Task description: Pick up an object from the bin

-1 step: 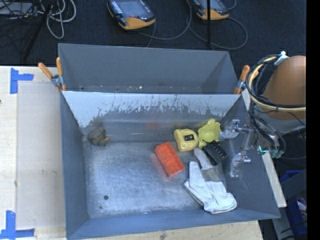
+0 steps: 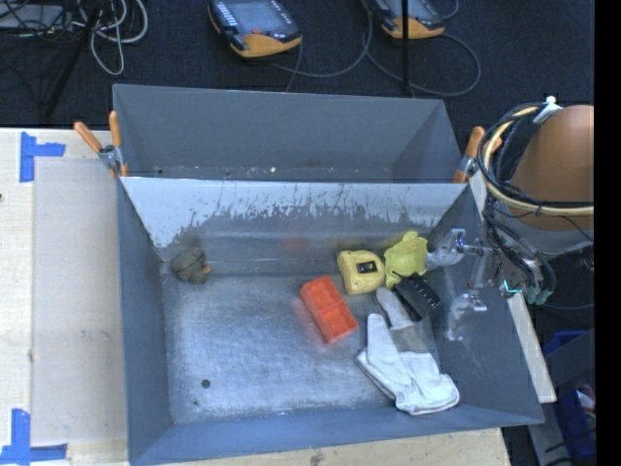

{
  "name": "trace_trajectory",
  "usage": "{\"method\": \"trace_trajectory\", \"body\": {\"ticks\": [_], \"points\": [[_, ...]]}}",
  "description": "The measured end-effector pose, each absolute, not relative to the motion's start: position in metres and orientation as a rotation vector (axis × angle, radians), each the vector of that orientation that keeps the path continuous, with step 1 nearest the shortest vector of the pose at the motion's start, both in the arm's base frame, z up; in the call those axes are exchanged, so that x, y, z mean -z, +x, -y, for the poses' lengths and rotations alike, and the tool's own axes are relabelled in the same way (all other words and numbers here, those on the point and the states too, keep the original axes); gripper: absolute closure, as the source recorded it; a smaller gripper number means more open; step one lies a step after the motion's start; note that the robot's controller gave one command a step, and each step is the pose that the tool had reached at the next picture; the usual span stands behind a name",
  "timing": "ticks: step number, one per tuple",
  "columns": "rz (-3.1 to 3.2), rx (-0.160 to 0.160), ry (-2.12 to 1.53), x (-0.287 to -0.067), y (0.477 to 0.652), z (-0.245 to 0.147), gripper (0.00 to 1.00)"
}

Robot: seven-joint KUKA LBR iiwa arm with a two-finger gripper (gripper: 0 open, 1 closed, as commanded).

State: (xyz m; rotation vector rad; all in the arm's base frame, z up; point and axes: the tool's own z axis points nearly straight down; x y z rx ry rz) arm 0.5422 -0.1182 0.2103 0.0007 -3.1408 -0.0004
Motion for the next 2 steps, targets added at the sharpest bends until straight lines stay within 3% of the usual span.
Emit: {"method": "trace_trajectory", "body": {"ticks": [1, 2], "points": [[3.143, 0.000, -0.153, -0.0781, 0.5416, 0.1208, 1.00], [3.128, 0.000, -0.148, -0.0758, 0.5375, 0.1212, 0.00]]}}
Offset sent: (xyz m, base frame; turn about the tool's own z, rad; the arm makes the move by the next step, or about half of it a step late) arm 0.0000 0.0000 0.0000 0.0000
